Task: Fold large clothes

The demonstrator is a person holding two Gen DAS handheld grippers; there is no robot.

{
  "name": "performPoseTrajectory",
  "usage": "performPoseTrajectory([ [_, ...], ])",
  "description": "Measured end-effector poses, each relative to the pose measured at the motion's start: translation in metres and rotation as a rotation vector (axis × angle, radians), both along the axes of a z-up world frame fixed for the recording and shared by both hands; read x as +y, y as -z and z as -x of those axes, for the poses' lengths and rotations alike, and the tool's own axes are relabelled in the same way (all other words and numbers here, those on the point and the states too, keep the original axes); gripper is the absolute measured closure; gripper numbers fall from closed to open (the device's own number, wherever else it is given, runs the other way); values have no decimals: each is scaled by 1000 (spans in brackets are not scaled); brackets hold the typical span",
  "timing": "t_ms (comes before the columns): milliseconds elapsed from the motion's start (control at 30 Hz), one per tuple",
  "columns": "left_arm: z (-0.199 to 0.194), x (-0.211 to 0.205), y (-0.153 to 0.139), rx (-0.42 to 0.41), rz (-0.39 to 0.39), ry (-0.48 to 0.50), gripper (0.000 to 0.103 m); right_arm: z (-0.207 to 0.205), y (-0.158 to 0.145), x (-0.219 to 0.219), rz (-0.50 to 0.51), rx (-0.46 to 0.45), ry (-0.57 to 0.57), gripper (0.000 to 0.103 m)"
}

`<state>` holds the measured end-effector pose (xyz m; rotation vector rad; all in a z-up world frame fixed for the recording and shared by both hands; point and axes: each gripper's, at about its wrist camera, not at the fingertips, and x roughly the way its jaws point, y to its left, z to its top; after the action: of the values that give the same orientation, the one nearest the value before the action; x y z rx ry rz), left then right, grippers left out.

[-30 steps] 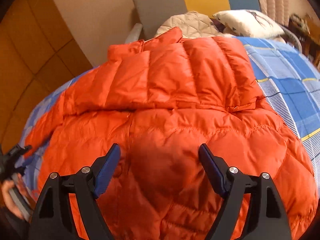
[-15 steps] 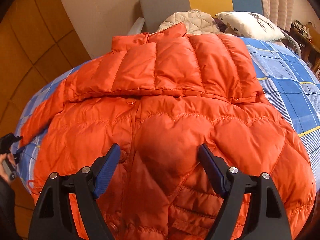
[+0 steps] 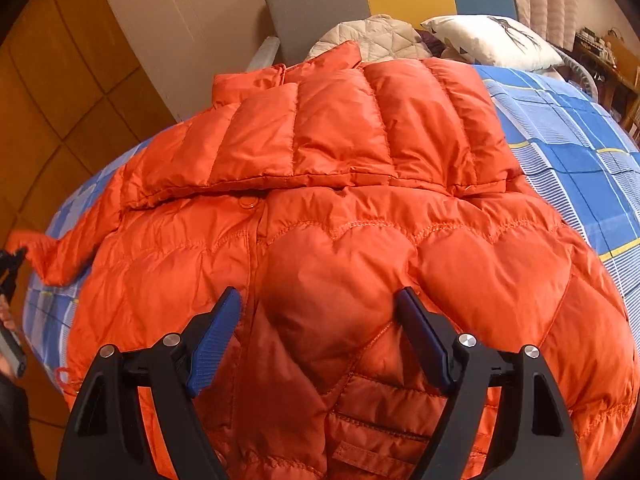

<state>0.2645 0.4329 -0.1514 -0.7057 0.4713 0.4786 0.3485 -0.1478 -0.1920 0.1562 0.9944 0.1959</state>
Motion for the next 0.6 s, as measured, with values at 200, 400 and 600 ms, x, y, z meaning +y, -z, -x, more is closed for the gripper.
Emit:
performPoseTrajectory([
  [200,-54,-110,-28,-28,-141,287,101,2,-3,-13,-60,0,19,23],
  [400,-97,-215,-4,65,-233,532,101,1,-3,-25,-117,9,34,23],
  [600,-110,-262,35,182,-257,657,62,-4,-1,-34,-170,27,37,23],
])
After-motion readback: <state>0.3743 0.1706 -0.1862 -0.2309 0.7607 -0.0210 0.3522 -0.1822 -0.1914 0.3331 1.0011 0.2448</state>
